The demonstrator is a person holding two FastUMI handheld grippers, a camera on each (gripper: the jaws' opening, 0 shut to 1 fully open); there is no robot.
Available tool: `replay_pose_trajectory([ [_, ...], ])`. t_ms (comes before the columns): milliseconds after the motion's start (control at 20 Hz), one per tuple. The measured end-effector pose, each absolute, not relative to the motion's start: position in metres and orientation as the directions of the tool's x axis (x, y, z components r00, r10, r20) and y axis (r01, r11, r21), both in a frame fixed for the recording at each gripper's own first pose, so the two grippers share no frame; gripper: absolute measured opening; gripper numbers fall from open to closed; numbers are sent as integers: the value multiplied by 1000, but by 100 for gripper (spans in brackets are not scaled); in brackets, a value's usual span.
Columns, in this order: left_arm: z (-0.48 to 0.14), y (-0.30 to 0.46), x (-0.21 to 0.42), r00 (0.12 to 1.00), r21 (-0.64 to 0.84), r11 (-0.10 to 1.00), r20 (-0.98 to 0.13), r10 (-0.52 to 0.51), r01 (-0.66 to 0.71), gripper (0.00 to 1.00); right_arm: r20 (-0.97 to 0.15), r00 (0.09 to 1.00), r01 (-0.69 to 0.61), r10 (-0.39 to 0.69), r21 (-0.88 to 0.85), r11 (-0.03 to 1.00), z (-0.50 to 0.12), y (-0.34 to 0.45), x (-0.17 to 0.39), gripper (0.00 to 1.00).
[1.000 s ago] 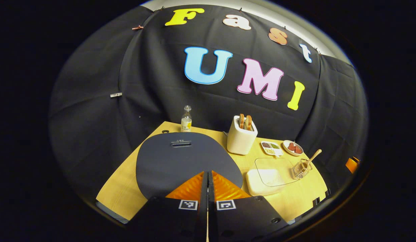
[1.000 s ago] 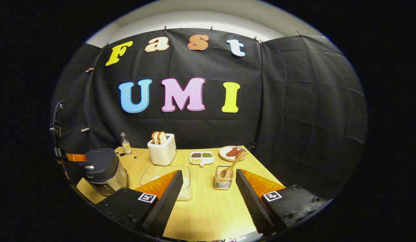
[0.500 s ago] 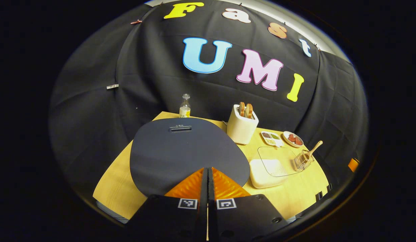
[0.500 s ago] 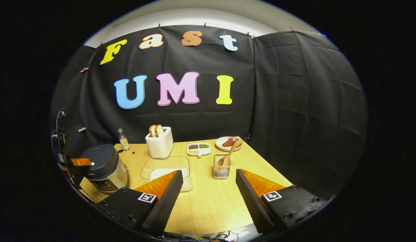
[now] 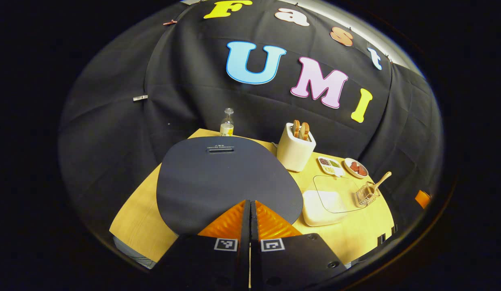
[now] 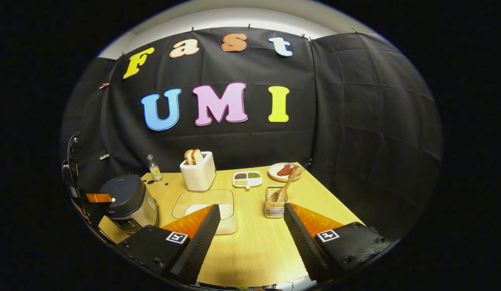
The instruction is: Close the left gripper, press the button to open the rice cooker; take a wooden spoon from the chopstick holder with the right hand, scoop a spoonful of rice and pour it into the rice cooker, then put the wooden spoon back into the chopstick holder.
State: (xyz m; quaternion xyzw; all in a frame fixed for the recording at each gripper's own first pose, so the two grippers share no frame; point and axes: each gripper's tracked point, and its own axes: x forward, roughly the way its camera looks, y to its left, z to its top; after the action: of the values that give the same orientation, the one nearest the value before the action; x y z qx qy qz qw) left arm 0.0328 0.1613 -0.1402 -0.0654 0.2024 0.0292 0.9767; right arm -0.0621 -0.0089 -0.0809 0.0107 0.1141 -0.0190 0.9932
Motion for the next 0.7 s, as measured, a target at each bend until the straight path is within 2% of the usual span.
replay_pose_trajectory([
  [150,-116,165,32,927,-132,976,-356,115,-172,7,-215,976,40,-30,45,998,-74,-26,-36,99],
  [350,-19,167,22,957,-88,955,-92,276,-283,7,-208,978,48,-32,71,996,-75,-49,-4,98],
  [450,18,159,18,950,-30,949,3,314,-314,8,-212,977,35,-18,76,997,-77,-55,8,99],
  [500,23,154,22,946,-15,946,15,324,-324,1,-208,978,25,-11,67,997,-77,-58,14,99],
  [650,30,125,17,949,9,949,24,316,-316,19,-190,982,5,3,39,999,-76,-69,31,99],
  [700,27,114,18,953,1,953,17,304,-304,30,-189,982,0,6,35,999,-77,-73,36,99],
])
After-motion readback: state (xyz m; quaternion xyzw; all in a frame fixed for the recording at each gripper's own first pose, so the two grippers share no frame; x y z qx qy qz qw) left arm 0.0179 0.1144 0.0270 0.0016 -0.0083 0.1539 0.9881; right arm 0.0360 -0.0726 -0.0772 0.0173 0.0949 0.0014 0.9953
